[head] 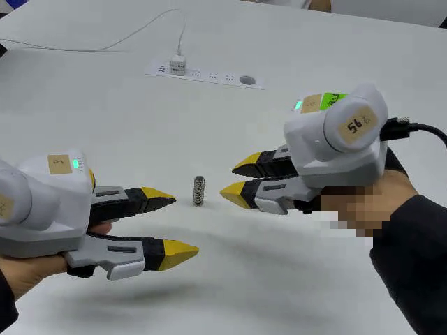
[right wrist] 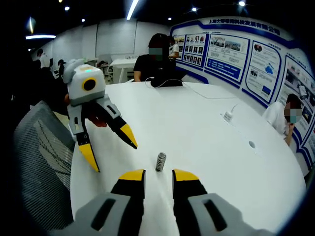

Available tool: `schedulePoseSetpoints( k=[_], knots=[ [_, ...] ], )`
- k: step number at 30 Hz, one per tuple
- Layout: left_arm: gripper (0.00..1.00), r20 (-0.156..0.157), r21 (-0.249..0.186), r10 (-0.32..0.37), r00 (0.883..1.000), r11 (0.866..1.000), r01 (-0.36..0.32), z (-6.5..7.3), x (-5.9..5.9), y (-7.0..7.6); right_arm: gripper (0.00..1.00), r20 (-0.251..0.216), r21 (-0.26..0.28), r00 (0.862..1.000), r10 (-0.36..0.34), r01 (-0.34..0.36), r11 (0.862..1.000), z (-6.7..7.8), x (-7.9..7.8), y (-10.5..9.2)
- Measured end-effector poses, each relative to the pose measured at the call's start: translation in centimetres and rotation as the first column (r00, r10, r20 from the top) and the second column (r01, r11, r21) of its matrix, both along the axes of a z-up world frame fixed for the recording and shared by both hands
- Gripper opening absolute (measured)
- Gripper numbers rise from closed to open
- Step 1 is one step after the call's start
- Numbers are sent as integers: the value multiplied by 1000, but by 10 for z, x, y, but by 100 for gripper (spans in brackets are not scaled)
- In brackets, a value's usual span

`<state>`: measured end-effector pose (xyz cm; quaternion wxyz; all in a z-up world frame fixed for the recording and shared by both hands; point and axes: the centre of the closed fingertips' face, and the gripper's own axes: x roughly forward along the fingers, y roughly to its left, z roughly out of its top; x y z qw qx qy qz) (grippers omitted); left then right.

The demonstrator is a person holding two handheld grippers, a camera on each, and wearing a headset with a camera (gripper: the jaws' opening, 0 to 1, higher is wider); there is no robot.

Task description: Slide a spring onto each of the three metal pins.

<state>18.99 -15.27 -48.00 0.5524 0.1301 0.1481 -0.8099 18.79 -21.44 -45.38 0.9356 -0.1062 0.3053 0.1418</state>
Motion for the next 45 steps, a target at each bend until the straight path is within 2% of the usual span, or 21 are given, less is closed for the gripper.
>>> schedulePoseSetpoints(
  k=[14,24,31,39,45],
  knots=[
    [53,5,0,1,1000,1000,-1,2,1,-2,25,53,17,995,-89,88,996,14,-31,-26],
    [54,5,1,1,1000,1000,-1,3,0,-3,26,69,22,987,-144,143,989,15,-54,-45],
    [55,6,3,1,1000,1000,-1,3,0,-4,29,96,28,977,-189,188,982,21,-69,-60],
    [56,6,5,2,1000,1000,-2,3,0,-5,33,99,31,967,-234,232,972,17,-87,-74],
    [56,7,9,4,1000,1000,-4,2,1,-4,37,110,37,952,-284,282,959,16,-101,-88]
  ],
)
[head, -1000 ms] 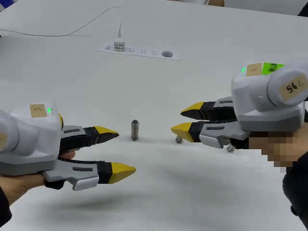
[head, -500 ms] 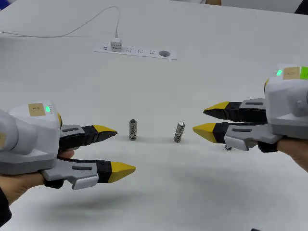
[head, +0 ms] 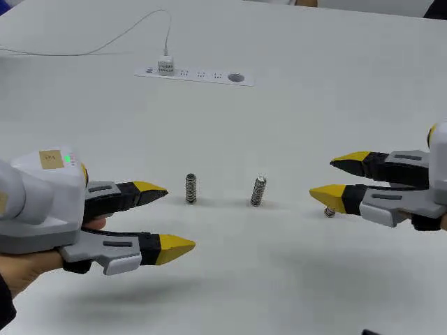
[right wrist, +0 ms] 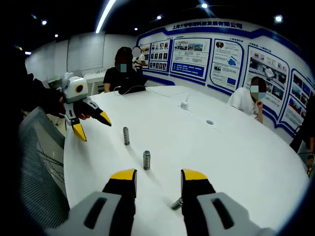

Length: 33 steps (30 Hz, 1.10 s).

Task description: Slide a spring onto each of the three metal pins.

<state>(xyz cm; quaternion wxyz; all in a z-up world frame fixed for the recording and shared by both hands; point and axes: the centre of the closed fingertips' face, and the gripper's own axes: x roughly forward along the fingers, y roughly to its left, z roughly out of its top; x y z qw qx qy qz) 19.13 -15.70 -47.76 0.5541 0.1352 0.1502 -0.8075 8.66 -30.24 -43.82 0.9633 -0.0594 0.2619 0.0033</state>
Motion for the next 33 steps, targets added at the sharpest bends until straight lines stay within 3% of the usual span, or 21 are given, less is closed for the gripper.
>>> schedulePoseSetpoints(
  k=[17,33],
  knots=[
    [57,-4,8,14,1000,1000,-14,-3,4,0,47,-9,36,997,-76,76,996,-20,-33,-20],
    [58,-3,20,34,999,999,-33,-7,10,1,52,-15,57,995,-96,96,994,-32,-49,-22]
  ],
)
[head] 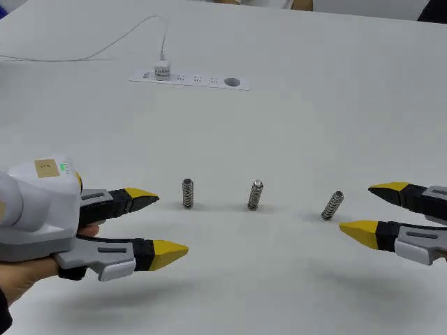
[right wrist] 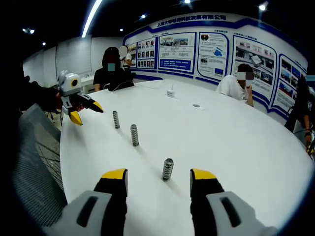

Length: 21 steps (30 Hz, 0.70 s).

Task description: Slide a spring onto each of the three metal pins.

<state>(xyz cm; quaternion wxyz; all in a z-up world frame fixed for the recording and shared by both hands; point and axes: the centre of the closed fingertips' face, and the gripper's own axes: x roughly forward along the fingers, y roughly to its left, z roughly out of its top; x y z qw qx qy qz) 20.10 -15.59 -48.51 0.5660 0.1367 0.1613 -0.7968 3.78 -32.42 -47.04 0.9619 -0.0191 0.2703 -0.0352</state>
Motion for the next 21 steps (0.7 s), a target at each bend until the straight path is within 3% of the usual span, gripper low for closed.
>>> schedulePoseSetpoints(
  k=[21],
  knots=[
    [58,-6,6,36,999,999,-36,-4,8,3,54,3,11,1000,0,0,1000,-7,-1,3]
  ],
)
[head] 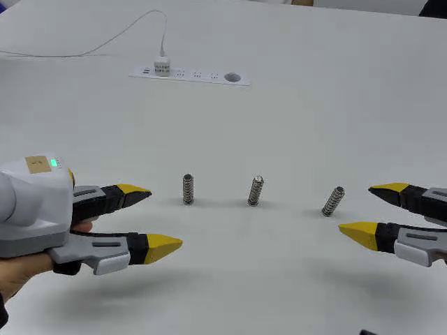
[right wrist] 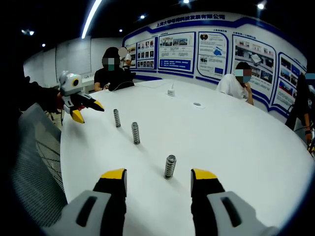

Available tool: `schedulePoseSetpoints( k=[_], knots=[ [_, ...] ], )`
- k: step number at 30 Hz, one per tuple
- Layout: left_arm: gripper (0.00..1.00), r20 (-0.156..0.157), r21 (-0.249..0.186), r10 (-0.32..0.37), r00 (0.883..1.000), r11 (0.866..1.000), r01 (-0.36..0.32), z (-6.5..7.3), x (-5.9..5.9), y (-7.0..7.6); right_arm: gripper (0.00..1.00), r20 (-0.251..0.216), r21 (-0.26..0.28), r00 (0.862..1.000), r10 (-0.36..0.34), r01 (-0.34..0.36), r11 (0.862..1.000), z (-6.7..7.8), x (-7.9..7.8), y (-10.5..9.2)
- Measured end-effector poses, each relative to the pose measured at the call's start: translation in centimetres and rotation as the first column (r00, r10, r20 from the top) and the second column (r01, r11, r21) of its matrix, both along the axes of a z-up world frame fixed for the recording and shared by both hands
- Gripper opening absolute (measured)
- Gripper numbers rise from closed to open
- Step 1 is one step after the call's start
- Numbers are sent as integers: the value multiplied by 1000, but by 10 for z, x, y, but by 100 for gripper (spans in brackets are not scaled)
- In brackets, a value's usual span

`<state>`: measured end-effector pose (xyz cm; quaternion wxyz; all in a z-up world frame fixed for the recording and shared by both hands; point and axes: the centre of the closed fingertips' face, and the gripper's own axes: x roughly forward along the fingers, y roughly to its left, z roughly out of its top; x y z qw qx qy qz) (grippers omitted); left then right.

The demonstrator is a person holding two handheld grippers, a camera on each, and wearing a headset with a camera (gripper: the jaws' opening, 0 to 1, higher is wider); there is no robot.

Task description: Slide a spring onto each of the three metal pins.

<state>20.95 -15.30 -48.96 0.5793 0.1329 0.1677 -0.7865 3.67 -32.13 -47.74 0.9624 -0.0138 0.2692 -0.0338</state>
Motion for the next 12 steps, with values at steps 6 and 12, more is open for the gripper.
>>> schedulePoseSetpoints(
  k=[6,12],
  knots=[
    [59,-2,3,6,1000,1000,-6,-2,2,0,54,-4,2,1000,-4,4,1000,-2,-1,0],
    [59,-3,1,5,1000,1000,-5,-1,1,0,54,-5,3,1000,-7,7,1000,-3,-2,0]
  ],
)
